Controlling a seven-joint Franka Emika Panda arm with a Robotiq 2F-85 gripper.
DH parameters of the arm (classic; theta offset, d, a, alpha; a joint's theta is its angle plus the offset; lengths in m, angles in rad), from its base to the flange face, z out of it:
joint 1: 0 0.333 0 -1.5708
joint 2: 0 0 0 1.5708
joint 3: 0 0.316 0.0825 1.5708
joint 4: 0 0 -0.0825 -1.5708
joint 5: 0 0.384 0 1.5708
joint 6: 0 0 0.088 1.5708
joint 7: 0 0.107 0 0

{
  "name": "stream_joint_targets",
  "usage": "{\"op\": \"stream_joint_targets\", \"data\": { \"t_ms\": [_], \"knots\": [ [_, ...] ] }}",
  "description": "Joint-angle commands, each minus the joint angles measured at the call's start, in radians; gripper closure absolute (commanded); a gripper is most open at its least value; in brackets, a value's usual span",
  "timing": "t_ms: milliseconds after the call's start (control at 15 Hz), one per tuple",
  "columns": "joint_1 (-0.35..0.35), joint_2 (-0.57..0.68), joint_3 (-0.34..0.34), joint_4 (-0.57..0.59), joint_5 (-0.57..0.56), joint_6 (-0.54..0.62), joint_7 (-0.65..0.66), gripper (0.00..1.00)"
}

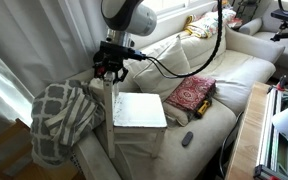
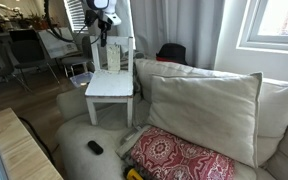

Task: Twist the chair then put the pillow behind

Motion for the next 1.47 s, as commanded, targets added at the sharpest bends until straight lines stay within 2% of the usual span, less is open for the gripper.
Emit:
{"op": "stream_joint_targets", "data": {
  "t_ms": [0, 133, 200, 400, 800, 1400],
  "knots": [
    [0.01, -0.001, -0.014, 0.005, 0.0, -0.01, 0.001, 0.8],
    [0.011, 0.0, -0.018, 0.006, -0.003, -0.011, 0.002, 0.8],
    [0.011, 0.0, -0.018, 0.006, -0.003, -0.011, 0.002, 0.95],
    [0.06, -0.023, -0.064, 0.017, -0.132, -0.051, 0.0, 0.95],
    [0.127, -0.054, -0.089, 0.047, -0.293, -0.111, 0.013, 0.95],
    [0.179, -0.115, -0.116, 0.06, -0.515, -0.214, -0.034, 0.95]
  ]
}}
